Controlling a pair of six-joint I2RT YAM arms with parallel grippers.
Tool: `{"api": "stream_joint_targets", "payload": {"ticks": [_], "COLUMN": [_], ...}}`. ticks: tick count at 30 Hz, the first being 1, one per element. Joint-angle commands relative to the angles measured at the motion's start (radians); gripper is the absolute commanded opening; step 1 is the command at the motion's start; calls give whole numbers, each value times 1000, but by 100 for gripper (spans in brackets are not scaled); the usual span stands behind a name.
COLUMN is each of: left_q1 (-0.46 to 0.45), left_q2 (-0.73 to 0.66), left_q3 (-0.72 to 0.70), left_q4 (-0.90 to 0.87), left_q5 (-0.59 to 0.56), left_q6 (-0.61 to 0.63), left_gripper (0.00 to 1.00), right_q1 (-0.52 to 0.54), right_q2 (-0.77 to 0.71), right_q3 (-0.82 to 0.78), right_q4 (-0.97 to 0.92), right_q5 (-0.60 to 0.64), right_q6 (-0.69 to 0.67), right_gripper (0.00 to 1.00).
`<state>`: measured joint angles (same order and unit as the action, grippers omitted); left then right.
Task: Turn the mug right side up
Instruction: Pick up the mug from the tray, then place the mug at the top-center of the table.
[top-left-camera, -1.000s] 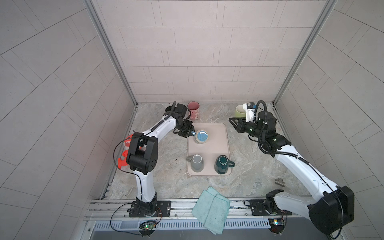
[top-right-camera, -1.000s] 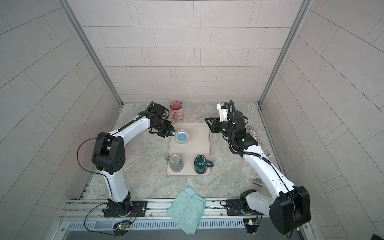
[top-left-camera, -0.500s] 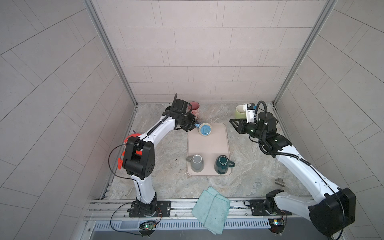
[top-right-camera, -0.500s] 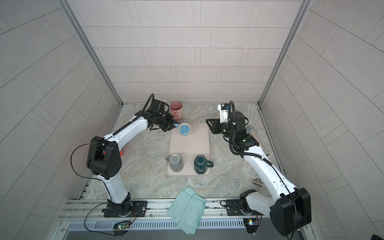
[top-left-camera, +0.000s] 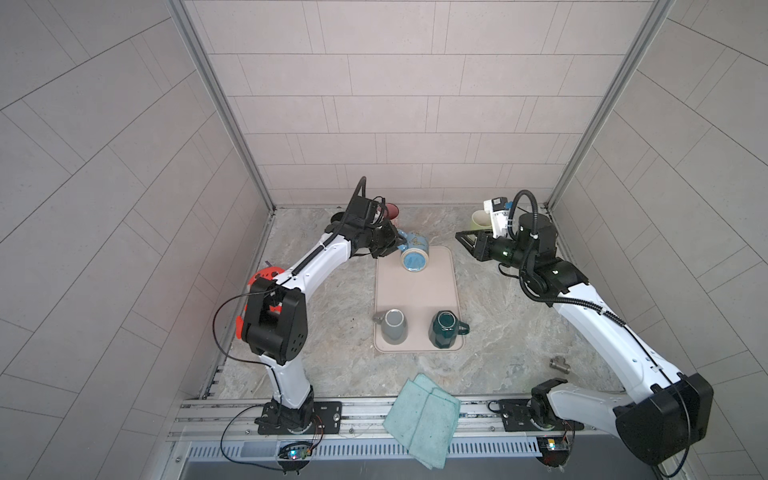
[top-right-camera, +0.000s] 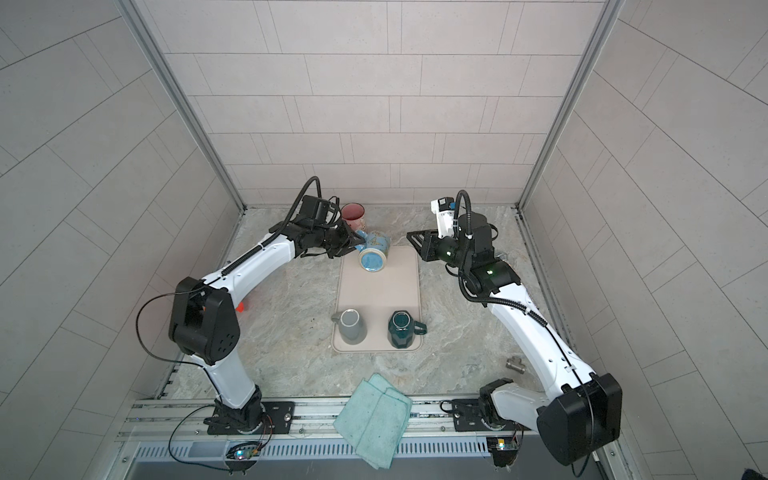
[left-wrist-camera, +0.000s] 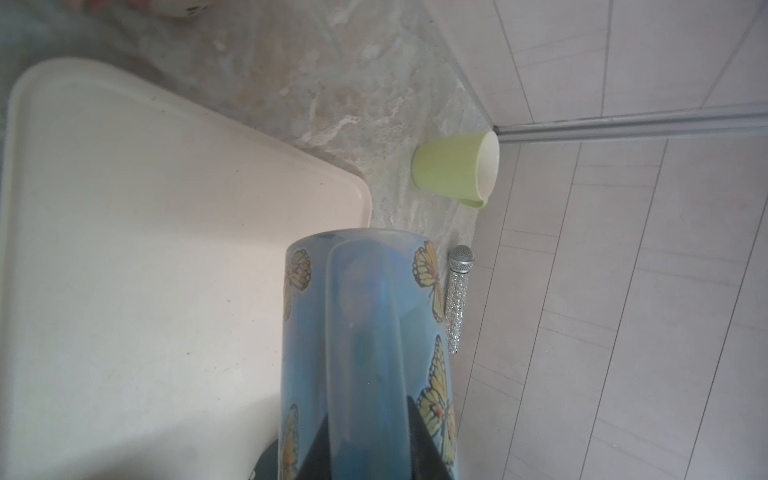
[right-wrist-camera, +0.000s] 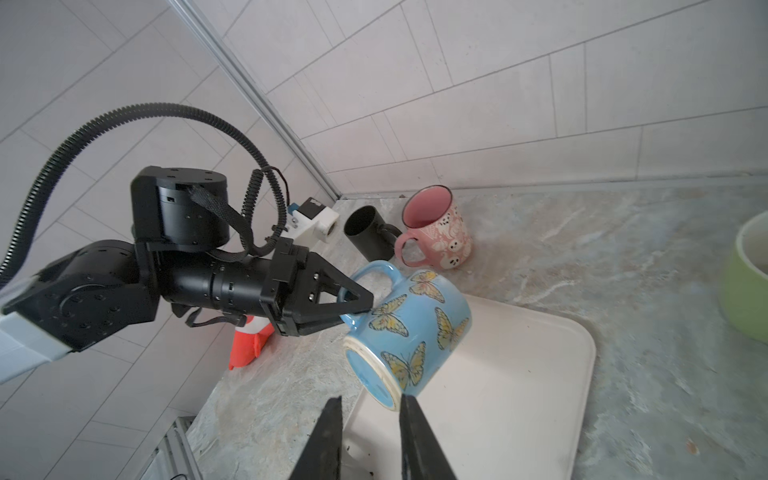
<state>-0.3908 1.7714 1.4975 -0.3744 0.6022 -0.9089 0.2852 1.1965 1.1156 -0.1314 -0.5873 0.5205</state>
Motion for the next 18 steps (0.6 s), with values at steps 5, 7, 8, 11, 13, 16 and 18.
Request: {"api": "stream_joint_targets", "payload": {"ticks": [5, 7, 8, 11, 13, 16, 18], "left_q1": [-79, -97, -99, -100, -103, -118, -131], "left_q2": [-182, -233, -255, -290, -308, -331, -339], "left_q3": [-18, -91, -129, -185, -218, -261, -274], "left_q4": [279, 388, 449, 532, 579, 639, 653], "left_q5": [-89, -133, -142, -164, -178, -218, -267], "left_q6": [454, 516, 524, 576, 593, 627, 650], "left_gripper": [0, 0, 0, 0, 0, 0, 0], "right_q1": [-3, -4, -6, -8, -9, -10, -11], "right_q2": [96, 121, 131, 161, 187, 229, 252], "right_q3": [128, 151, 164, 200, 217, 203, 184], "right_q4": [9, 42, 54, 93, 133, 283, 387], "right_q5": [-207, -236, -240, -263, -287, -328, -347], "right_q6": [125, 170, 192, 246, 303, 457, 559], "right_gripper": [27, 27, 27, 31, 31, 33, 33]}}
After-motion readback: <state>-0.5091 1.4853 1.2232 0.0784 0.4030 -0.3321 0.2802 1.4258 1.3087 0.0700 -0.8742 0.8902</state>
